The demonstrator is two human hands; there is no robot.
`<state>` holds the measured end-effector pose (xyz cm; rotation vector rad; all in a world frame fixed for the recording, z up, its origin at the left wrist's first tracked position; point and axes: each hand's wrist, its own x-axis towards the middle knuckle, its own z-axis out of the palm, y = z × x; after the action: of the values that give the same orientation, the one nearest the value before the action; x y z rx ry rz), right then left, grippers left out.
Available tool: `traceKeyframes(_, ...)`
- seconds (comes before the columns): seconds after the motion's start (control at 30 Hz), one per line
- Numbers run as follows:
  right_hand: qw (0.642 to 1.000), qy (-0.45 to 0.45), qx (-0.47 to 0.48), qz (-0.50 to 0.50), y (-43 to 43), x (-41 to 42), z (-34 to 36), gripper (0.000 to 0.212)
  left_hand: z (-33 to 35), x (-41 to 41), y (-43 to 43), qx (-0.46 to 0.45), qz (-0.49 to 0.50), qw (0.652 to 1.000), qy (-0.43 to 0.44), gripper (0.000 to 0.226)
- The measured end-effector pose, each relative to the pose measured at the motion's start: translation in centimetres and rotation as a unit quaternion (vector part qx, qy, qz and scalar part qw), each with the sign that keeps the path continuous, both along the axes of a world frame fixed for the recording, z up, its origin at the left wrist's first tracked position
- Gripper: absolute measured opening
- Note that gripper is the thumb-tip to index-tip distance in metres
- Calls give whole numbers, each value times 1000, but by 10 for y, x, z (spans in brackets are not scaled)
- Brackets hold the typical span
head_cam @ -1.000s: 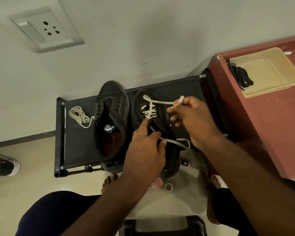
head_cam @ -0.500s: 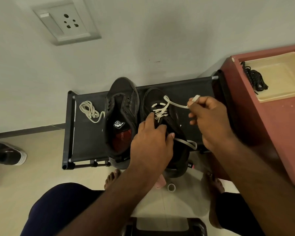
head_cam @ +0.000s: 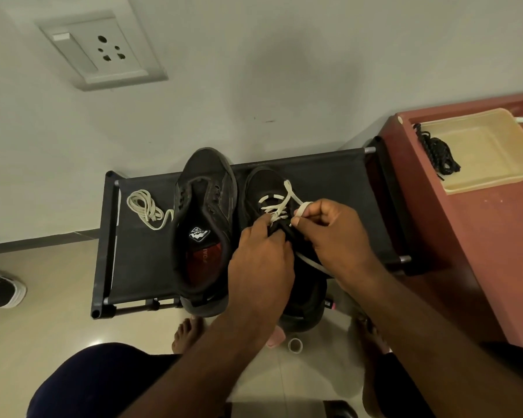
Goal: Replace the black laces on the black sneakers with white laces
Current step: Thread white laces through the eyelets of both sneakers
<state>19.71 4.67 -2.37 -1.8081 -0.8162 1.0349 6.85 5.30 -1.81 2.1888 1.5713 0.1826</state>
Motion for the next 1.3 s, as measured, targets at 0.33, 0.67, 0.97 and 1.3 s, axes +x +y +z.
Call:
traceKeyframes(0.33, 997, -53, 14, 56, 2, 2, -2, 1, -2, 1, 2, 12, 20, 999, -36, 28)
traceKeyframes(0.67, 996, -58, 29, 67, 1, 1, -4, 3, -3, -1, 5, 19, 8, 999, -29, 27)
traceKeyframes(0.97, 990, -97, 46, 90, 1, 1, -5, 8, -4, 4, 0, -79, 51, 987, -134, 32)
traceKeyframes(1.3, 998, 4, 2, 59, 1, 5, -1, 3, 5, 7, 2, -195, 252, 877, -360, 22)
